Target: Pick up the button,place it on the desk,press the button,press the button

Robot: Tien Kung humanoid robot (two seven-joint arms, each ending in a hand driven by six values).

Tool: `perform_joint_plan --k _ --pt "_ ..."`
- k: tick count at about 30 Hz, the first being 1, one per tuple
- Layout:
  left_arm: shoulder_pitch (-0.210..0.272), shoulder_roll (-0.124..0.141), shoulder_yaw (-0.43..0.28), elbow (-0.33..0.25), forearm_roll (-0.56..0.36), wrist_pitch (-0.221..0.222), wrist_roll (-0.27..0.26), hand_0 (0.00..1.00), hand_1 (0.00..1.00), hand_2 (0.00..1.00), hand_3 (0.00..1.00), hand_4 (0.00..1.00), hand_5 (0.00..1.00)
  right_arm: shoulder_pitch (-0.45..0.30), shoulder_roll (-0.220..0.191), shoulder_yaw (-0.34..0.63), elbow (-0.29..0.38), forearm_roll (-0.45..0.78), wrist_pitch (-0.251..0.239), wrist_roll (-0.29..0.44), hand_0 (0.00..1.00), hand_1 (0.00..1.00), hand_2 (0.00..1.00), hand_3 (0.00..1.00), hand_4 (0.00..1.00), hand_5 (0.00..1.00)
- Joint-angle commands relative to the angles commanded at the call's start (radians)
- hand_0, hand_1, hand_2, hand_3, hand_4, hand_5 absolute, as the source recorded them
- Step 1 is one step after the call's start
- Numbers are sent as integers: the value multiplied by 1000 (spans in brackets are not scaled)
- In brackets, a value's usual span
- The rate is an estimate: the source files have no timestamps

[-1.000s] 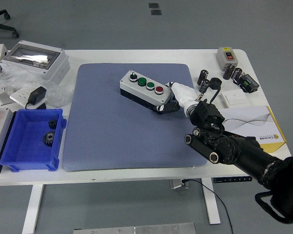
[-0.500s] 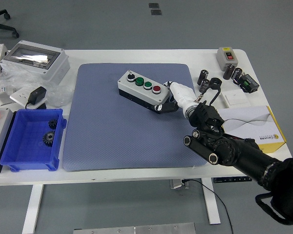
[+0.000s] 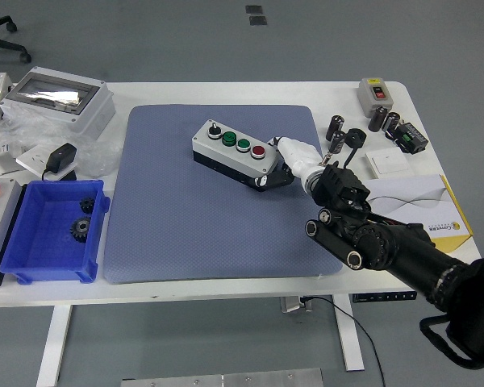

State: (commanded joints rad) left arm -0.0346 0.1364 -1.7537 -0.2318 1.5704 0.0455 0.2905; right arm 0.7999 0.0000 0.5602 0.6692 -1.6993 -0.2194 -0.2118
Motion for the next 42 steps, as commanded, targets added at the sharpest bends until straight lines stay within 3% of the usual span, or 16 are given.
perform_joint_plan --k 1,2,7,8,12,13,24,30,31,35,37,42 --pt "0 0 0 0 0 0 0 627 551 515 614 544 188 -1 0 2 3 -6 5 -2 247 397 365 365 342 2" --pt "1 0 0 0 0 0 0 627 551 515 614 544 189 -1 0 5 8 -13 9 -5 298 488 481 495 378 2" --pt "3 1 2 0 -2 1 1 627 551 515 614 544 189 -3 0 14 18 -28 14 -14 298 488 481 495 378 2" --pt "3 1 2 0 -3 1 0 627 551 515 613 544 189 -3 0 15 17 -28 13 -17 871 865 900 964 719 50" --pt "4 1 3 0 -4 1 0 627 551 515 613 544 189 -4 0 18 10 -21 8 -25 871 865 900 964 719 50" --pt "5 1 4 0 -5 1 0 627 552 515 613 543 190 -4 0 19 8 -20 6 -28 988 957 997 998 906 224" --pt "8 -2 7 0 -11 2 0 627 551 515 613 542 190 -8 0 51 26 -29 22 -38 984 961 998 998 925 257" --pt "11 -4 9 1 -15 2 -2 627 551 514 612 540 192 -20 0 62 82 -24 57 -50 981 961 998 998 942 290" --pt "11 -4 10 1 -16 2 -2 627 550 513 611 538 192 -20 0 64 93 -24 60 -52 998 994 998 998 996 366" --pt "11 -3 9 1 -17 2 -4 627 550 513 611 538 192 4 0 58 127 -33 66 -59 998 994 998 998 996 366" --pt "9 -2 8 1 -17 1 -5 626 550 512 611 537 193 23 0 50 127 -38 66 -62 998 998 998 998 998 416" --pt "7 1 10 -1 -20 2 -3 626 550 512 611 537 193 74 0 13 79 -51 54 -77 998 998 998 998 998 416"
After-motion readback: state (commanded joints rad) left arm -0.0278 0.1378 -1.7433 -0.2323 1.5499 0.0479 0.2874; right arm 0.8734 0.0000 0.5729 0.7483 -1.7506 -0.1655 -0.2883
